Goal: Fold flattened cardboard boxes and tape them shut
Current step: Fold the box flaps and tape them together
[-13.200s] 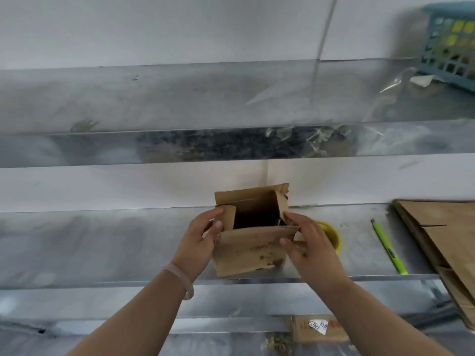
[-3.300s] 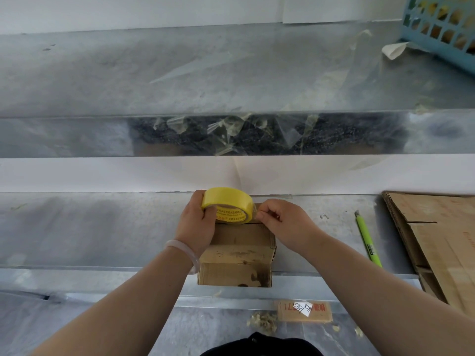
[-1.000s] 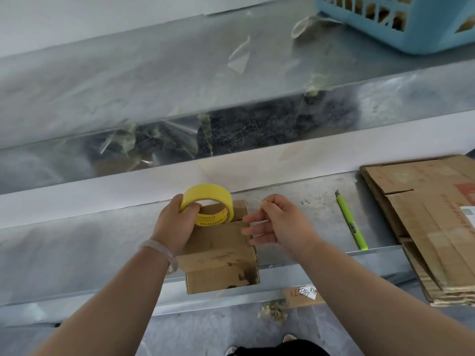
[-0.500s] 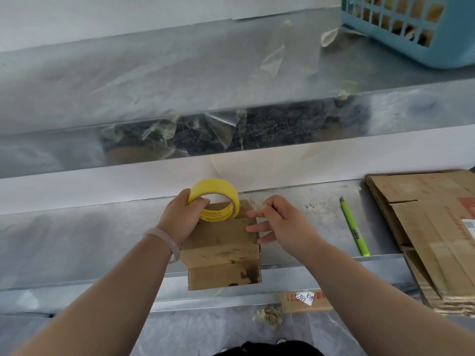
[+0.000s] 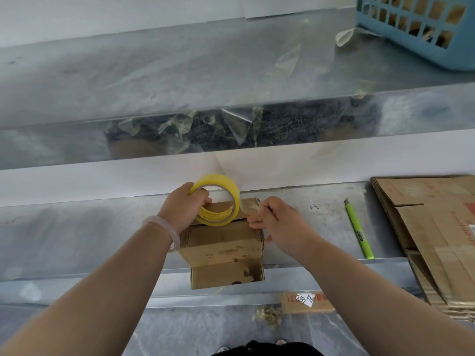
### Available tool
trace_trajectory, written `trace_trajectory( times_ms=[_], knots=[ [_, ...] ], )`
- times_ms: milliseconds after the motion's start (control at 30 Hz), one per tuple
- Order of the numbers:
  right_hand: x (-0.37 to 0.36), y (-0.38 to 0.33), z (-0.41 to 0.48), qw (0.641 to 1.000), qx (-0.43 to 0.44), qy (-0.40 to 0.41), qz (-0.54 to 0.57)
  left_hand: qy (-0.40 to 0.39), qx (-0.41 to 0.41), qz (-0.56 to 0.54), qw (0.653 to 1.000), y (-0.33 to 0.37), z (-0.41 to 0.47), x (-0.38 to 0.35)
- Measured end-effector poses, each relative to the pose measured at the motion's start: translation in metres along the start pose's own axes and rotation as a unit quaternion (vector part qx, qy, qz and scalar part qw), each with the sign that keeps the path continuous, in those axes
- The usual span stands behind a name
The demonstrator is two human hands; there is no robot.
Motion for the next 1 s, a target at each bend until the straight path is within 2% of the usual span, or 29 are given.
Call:
trace_trajectory(
  times_ms=[233, 400, 600, 800, 1000],
  knots=[
    [0.004, 0.004, -0.003, 1.000, -0.011, 0.020, 0.018, 0.082, -0.085, 0.119, 0.986, 0.005, -0.015, 0.008],
    [0.008, 0.007, -0.003, 0.997, -0.028, 0.036, 0.056, 0.112, -0.140, 0.186, 0.966, 0.014, -0.021, 0.008],
    [0.008, 0.009, -0.003, 0.994, -0.045, 0.038, 0.089, 0.144, -0.147, 0.187, 0.961, 0.006, -0.025, 0.010],
    [0.016, 0.011, -0.004, 0.986, -0.056, 0.067, 0.145, 0.128, -0.150, 0.229, 0.953, 0.005, -0.021, 0.007],
    [0.031, 0.003, -0.008, 0.988, -0.031, 0.102, 0.112, 0.124, -0.150, 0.252, 0.948, 0.005, -0.020, 0.007]
  ],
)
Point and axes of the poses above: each hand's wrist, its own z-axis towards the middle knuckle, its own x-axis out of the back of the hand, y = z × x, the point moved 10 cm from there along z, towards the middle knuckle, and after that the axes turned 2 degrees about z, right-handed, at the moved point
